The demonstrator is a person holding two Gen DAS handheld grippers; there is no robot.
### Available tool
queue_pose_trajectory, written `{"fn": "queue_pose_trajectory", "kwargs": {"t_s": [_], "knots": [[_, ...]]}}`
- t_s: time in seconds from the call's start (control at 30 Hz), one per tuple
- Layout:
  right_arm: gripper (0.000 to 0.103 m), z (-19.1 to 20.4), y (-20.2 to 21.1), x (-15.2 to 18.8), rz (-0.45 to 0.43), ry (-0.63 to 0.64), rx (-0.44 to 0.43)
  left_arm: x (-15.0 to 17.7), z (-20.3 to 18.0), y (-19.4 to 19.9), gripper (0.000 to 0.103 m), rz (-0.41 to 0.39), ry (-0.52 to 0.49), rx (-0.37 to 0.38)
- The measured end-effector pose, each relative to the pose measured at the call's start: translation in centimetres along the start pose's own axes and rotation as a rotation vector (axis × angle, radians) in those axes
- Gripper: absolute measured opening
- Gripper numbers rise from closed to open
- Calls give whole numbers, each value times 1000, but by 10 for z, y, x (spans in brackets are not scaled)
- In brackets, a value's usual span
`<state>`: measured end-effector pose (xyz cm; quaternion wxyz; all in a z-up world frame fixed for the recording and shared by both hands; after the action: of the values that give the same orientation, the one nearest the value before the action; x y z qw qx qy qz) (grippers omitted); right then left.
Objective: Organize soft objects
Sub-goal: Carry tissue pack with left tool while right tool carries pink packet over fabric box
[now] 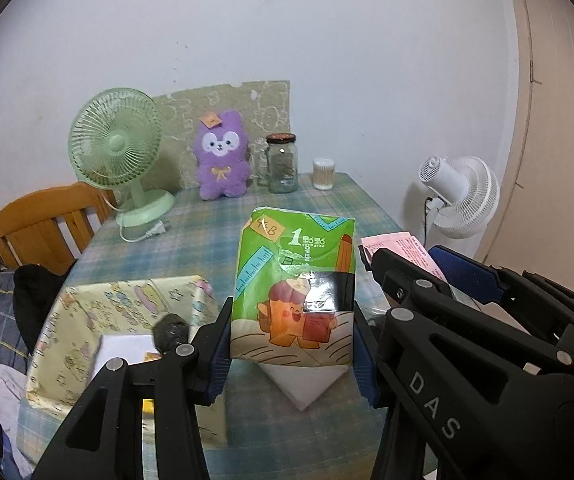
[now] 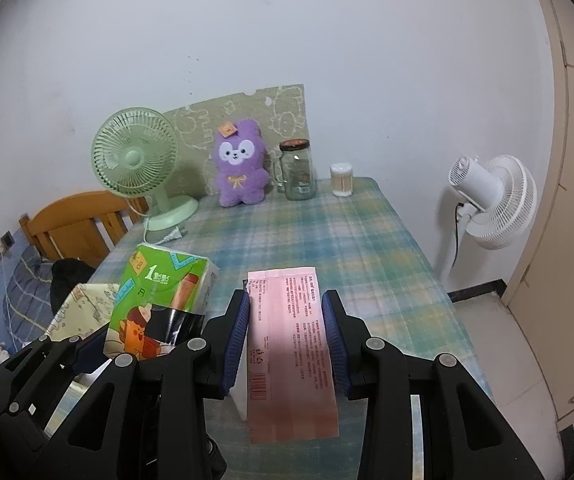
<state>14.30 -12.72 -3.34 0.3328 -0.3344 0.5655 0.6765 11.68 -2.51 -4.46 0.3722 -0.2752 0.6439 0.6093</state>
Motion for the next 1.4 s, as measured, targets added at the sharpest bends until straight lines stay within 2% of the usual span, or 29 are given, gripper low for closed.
{"fn": "queue_pose_trajectory", "kwargs": {"t_s": [0.6, 1.0, 1.4], "knots": [[41, 61, -7, -13, -5, 61, -68, -8, 54, 15, 53, -55, 25, -54], [41, 106, -26, -11, 21, 118, -143, 0, 94, 15, 53, -44, 50, -103], [41, 142, -53, -1, 69, 142, -191, 11, 135, -2, 53, -14, 82, -150]]}}
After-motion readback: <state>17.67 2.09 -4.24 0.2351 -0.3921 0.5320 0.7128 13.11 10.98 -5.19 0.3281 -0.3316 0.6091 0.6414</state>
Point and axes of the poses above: each gripper's, at about its wrist camera, not at the fingertips, and y roughly against the way its jaws point, z to its left, x to its underside, the point moved 5 cm from there along -y, roughly the way its jaws point, and after that the axes turned 1 degree about y, right-handed, at the moved point
